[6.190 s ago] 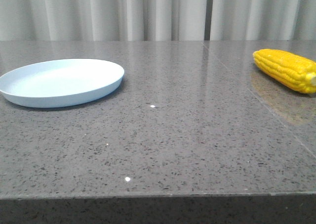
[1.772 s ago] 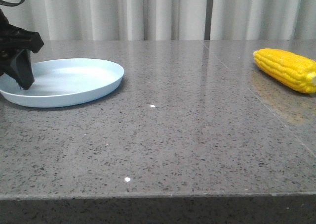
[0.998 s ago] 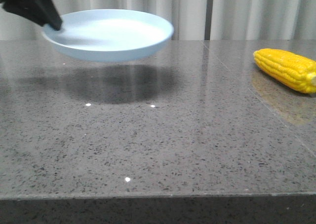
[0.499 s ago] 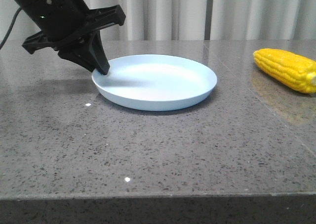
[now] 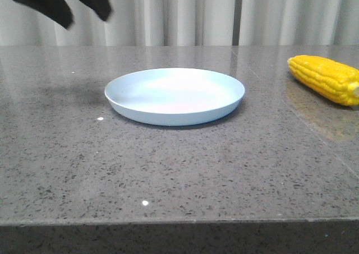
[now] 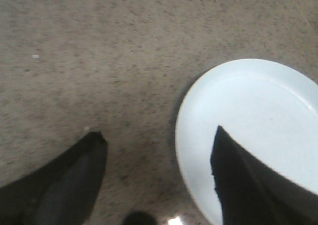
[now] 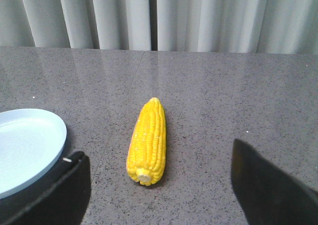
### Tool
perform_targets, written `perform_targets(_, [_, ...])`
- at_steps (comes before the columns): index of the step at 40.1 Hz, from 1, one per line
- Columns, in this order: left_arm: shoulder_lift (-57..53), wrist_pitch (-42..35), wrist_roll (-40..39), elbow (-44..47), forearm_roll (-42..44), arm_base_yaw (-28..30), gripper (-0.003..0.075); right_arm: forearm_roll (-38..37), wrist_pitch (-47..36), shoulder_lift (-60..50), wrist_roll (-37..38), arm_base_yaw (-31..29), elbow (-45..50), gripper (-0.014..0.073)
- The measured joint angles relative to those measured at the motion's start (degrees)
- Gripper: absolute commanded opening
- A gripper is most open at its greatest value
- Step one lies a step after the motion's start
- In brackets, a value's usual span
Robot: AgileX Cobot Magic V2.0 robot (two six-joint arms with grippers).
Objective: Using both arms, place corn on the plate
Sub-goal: 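Release the plate and raise the left gripper away, then lower the right gripper over the yellow corn cob and grasp it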
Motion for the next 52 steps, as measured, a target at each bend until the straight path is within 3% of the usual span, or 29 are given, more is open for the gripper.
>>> perform_targets(8, [-8.9, 7.6, -2.4, 3.2, 9.4, 5.9, -0.0017, 0.0, 0.0, 0.0, 0.0, 0.0, 0.0, 0.0602])
perform_targets(17, [-21.4, 6.6, -2.5, 14.6, 10.6, 11.5, -0.002, 0.0, 0.0, 0.0, 0.0, 0.0, 0.0, 0.0602])
perform_targets(29, [-46.1, -10.1, -2.5, 36.4, 10.3, 11.8, -0.002, 0.0, 0.0, 0.0, 0.0, 0.0, 0.0, 0.0602])
perform_targets(34, [-55.9, -13.8, -2.5, 43.6, 10.3, 11.8, -0.002, 0.0, 0.0, 0.0, 0.0, 0.0, 0.0, 0.0602])
perform_targets(43, [-69.9, -14.6, -2.5, 50.3, 10.3, 11.8, -0.002, 0.0, 0.0, 0.0, 0.0, 0.0, 0.0, 0.0602])
perform_targets(52, [-76.8, -13.4, -2.5, 51.0, 10.3, 11.8, -0.002, 0.0, 0.0, 0.0, 0.0, 0.0, 0.0, 0.0602])
